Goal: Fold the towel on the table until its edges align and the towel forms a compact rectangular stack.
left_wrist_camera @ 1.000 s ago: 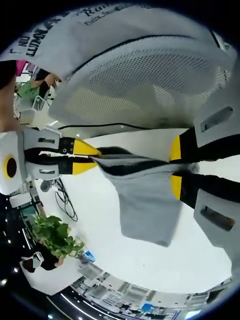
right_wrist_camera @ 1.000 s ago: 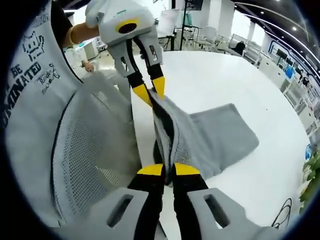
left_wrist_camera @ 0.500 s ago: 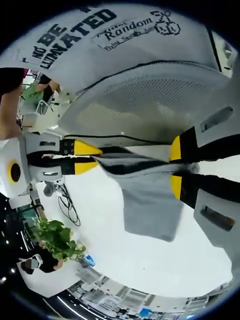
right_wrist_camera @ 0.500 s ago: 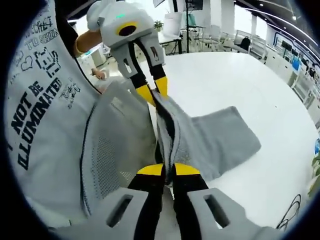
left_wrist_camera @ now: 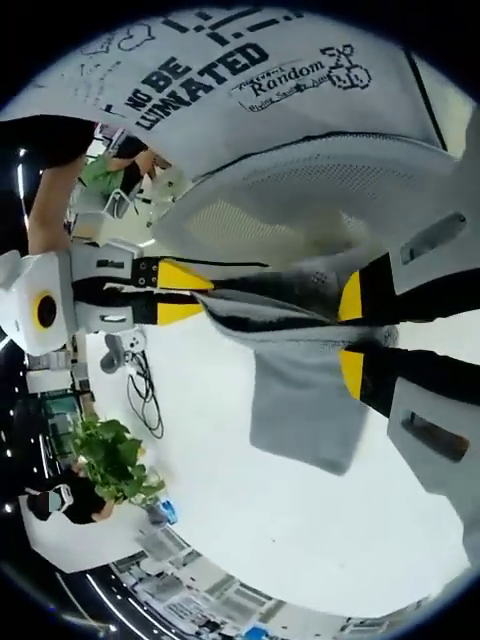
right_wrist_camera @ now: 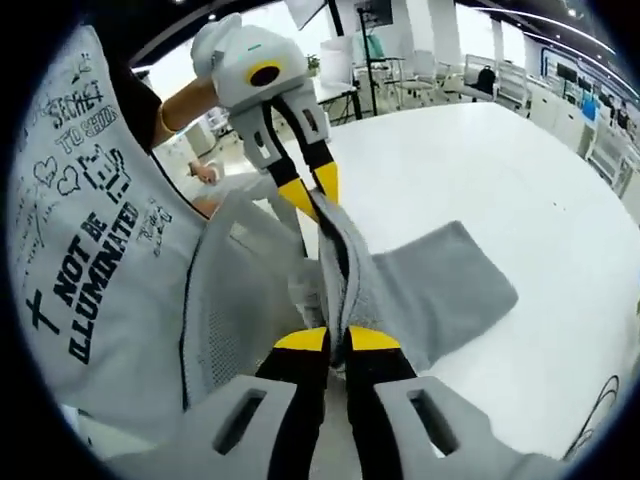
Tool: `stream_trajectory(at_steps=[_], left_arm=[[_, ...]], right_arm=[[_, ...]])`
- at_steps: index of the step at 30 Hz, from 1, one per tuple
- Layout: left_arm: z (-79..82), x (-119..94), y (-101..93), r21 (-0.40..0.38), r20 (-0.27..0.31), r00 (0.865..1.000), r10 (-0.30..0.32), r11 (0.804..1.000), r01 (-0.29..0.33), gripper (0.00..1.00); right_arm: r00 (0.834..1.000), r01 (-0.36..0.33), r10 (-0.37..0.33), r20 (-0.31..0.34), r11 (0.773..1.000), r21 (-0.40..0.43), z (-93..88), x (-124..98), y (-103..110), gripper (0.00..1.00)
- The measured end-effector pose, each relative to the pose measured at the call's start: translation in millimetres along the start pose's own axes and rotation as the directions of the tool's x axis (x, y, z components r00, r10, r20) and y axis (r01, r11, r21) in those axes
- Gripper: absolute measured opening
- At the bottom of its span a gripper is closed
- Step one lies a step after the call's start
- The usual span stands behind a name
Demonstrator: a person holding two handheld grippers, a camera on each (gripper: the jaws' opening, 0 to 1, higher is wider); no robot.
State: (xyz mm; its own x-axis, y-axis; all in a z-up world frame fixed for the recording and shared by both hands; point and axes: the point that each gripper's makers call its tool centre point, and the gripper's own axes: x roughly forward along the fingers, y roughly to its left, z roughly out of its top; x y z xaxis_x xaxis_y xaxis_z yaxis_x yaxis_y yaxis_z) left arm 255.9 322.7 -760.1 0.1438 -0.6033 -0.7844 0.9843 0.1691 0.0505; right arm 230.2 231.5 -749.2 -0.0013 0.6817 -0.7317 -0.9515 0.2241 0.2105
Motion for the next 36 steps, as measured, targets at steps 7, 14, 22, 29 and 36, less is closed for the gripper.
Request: stream_trajectory(at_steps=[7,14,22,29,36], left_arm=[[-1.4,4.5,17.0,0.022,-0.018,1.000,0.018,1.000,-0.018,0.07],[-2.5,9.5,39.9,-0.002,-0.001,0.999,0.033,0.999,-0.033,0.07],[-0.3,14.0,75.1,-0.043,0.038,0.998,0.042,0.998,-0.041,0.08],[-7.2,33.4,109.3,-0.135,0.077,0.995,0.070,0.989,-0.059,0.08],[-21.6,60.8,132.2,-0.161,0.057,0.994,0.092,0.984,-0.082,0.08]], right_arm=[[0.999,0.031,-0.033,0.031,0.998,0.059,12.7,-0.5,-20.5,0.04],[0.997,0.039,-0.046,0.057,0.992,0.119,22.6,-0.7,-43.2,0.04],[0.995,0.007,-0.030,0.093,0.974,0.229,38.5,-3.1,-70.6,0.04],[0.989,-0.028,-0.030,0.145,0.924,0.382,39.7,6.7,-109.1,0.04],[0.984,-0.048,-0.040,0.174,0.880,0.472,35.4,22.7,-145.3,0.03]])
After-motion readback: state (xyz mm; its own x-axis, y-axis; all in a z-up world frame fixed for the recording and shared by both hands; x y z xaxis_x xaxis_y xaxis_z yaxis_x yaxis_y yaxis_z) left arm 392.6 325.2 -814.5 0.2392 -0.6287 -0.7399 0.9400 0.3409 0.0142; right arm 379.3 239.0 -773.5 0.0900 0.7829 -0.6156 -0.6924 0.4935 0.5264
